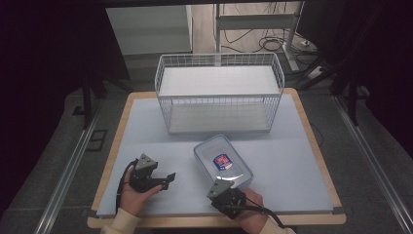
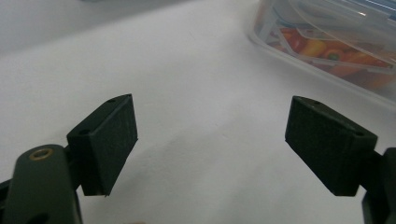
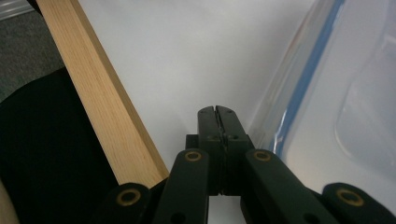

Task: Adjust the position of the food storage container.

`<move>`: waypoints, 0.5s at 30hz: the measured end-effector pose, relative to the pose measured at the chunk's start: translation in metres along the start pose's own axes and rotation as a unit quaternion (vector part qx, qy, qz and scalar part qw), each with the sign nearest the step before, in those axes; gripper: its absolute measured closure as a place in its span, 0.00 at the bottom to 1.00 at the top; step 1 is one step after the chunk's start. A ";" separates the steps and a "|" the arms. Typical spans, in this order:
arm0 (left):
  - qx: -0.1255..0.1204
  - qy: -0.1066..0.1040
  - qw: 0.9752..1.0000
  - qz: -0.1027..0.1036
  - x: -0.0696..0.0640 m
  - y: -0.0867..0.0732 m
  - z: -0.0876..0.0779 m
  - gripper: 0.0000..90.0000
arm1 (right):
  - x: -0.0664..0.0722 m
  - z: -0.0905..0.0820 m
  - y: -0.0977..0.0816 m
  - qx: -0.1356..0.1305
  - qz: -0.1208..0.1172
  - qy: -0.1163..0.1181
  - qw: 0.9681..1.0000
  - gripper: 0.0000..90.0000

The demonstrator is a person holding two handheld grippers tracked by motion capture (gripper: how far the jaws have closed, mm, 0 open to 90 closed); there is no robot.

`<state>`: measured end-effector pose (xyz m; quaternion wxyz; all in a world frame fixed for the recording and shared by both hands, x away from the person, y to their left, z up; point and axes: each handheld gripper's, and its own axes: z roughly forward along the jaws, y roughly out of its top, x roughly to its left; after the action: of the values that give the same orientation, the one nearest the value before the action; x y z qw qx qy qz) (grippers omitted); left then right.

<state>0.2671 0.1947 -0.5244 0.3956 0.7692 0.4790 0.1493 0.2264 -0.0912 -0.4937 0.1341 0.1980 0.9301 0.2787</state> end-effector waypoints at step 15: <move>0.001 0.000 1.000 -0.001 0.000 0.000 0.001 0.18 | -0.024 -0.022 -0.036 -0.002 0.058 -0.029 0.998 1.00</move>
<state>0.2673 0.1944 -0.5251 0.3950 0.7691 0.4798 0.1490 0.2296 -0.1399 -0.4935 0.1446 0.2596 0.9121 0.2825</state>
